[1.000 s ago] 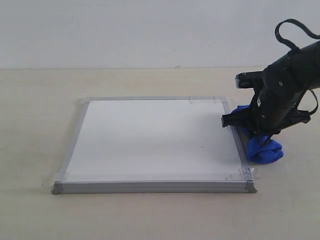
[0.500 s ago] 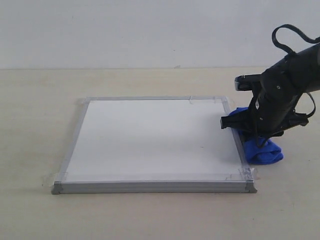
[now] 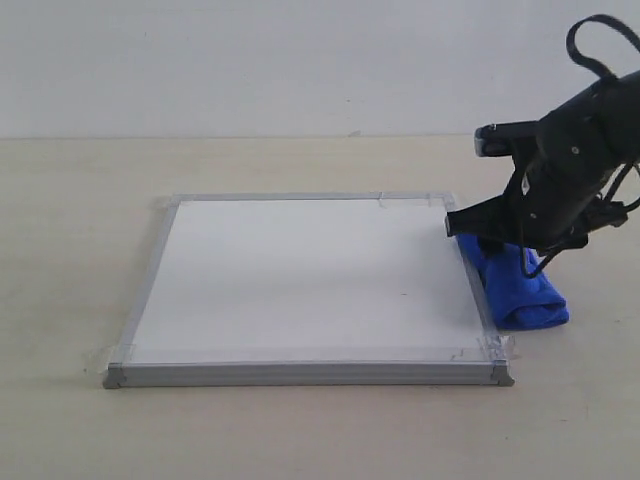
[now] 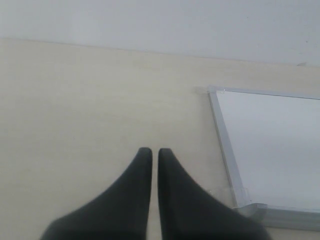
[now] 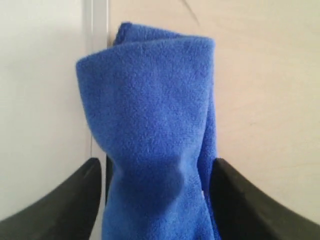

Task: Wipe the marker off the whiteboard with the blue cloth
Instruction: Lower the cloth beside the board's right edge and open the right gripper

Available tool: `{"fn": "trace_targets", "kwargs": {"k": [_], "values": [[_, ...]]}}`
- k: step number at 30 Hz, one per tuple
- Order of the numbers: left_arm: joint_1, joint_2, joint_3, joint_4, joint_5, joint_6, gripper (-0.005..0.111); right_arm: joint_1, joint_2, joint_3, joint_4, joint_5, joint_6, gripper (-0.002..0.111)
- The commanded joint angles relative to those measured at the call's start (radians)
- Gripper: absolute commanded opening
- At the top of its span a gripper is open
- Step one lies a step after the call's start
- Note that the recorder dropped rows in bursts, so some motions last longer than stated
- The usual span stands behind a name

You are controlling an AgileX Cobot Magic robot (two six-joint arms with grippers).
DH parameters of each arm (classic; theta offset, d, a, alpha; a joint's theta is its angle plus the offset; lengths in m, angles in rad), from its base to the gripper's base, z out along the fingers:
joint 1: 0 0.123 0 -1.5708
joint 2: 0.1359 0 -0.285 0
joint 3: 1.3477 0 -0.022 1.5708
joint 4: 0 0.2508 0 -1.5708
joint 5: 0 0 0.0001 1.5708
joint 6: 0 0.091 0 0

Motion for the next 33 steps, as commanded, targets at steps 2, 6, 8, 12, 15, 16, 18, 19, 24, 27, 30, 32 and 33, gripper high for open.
{"fn": "trace_targets", "kwargs": {"k": [2,6,8,12,15,16,18,19,24,27,30,32,33], "values": [[0.001,-0.004,-0.003,-0.007,-0.011,0.004,0.004,-0.005,-0.066,-0.002,0.002,0.013,-0.037,0.049],[0.001,-0.004,-0.003,-0.007,-0.011,0.004,0.004,-0.005,-0.066,0.010,-0.001,0.023,-0.042,0.022],[0.001,-0.004,-0.003,-0.007,-0.011,0.004,0.004,-0.005,-0.063,0.025,-0.006,0.009,-0.057,0.003],[0.001,-0.004,-0.003,-0.007,-0.011,0.004,0.004,-0.005,-0.036,0.037,-0.008,-0.008,-0.065,0.000],[0.001,-0.004,-0.003,-0.007,-0.011,0.004,0.004,-0.005,-0.011,0.037,-0.008,-0.015,-0.067,0.000],[0.001,-0.004,-0.003,-0.007,-0.011,0.004,0.004,-0.005,-0.002,0.037,-0.008,-0.020,-0.067,0.000],[0.001,-0.004,-0.003,-0.007,-0.011,0.004,0.004,-0.005,0.012,0.037,-0.008,-0.022,-0.067,0.000],[0.001,-0.004,-0.003,-0.007,-0.011,0.004,0.004,-0.005,0.022,0.037,-0.008,-0.022,-0.072,0.000],[0.001,-0.004,-0.003,-0.007,-0.011,0.004,0.004,-0.005,0.060,0.037,-0.008,-0.022,-0.074,0.000],[0.001,-0.004,-0.003,-0.007,-0.011,0.004,0.004,-0.005,0.073,0.037,-0.008,-0.022,-0.074,0.000],[0.001,-0.004,-0.003,-0.007,-0.011,0.004,0.004,-0.005,0.075,0.037,-0.008,-0.024,-0.074,0.000],[0.001,-0.004,-0.003,-0.007,-0.011,0.004,0.004,-0.005,0.068,0.037,-0.008,-0.029,-0.074,0.000],[0.001,-0.004,-0.003,-0.007,-0.011,0.004,0.004,-0.005,0.062,0.037,-0.008,-0.032,-0.074,0.000]]}}
